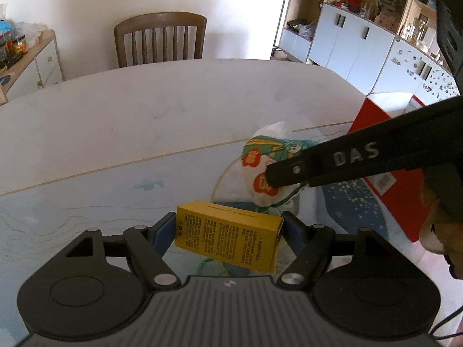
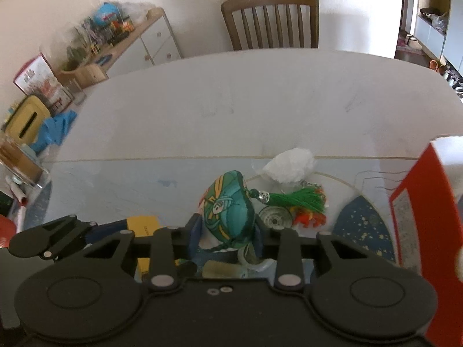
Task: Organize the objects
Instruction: 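Grasp the yellow box with the left tool while the right grasps the green plush, then carry the yellow box and green plush into the shoebox and open both tools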
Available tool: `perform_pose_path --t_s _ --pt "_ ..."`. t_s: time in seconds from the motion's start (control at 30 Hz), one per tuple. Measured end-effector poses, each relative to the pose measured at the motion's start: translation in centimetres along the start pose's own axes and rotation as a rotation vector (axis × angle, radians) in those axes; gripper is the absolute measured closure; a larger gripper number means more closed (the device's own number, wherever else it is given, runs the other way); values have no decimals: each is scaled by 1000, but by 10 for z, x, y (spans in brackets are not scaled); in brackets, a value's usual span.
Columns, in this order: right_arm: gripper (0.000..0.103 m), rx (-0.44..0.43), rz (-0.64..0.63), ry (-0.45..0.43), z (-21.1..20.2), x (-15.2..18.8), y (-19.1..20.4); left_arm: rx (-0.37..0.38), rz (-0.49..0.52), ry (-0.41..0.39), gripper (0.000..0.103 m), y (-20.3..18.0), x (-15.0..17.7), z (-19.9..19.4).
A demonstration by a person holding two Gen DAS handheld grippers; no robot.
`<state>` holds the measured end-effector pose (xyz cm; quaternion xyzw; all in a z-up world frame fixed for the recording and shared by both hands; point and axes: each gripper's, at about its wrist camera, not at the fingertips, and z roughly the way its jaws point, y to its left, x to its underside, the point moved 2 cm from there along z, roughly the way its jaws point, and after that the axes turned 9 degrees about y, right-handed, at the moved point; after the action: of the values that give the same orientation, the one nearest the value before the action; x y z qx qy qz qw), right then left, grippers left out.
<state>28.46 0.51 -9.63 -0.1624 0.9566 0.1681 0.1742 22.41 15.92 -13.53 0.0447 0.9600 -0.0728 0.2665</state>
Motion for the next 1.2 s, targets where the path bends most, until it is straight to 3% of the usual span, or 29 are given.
perform_pose_path --t_s 0.4,0.73,1.2 --pt "70 -49 -11 -81 -74 18 -5 11 25 17 26 -21 -1 -45" --pt "69 -51 22 -173 -137 44 -43 17 75 -14 26 -53 -5 -78" --pt "69 39 96 -272 -199 69 -137 43 225 -15 26 -155 -36 -76"
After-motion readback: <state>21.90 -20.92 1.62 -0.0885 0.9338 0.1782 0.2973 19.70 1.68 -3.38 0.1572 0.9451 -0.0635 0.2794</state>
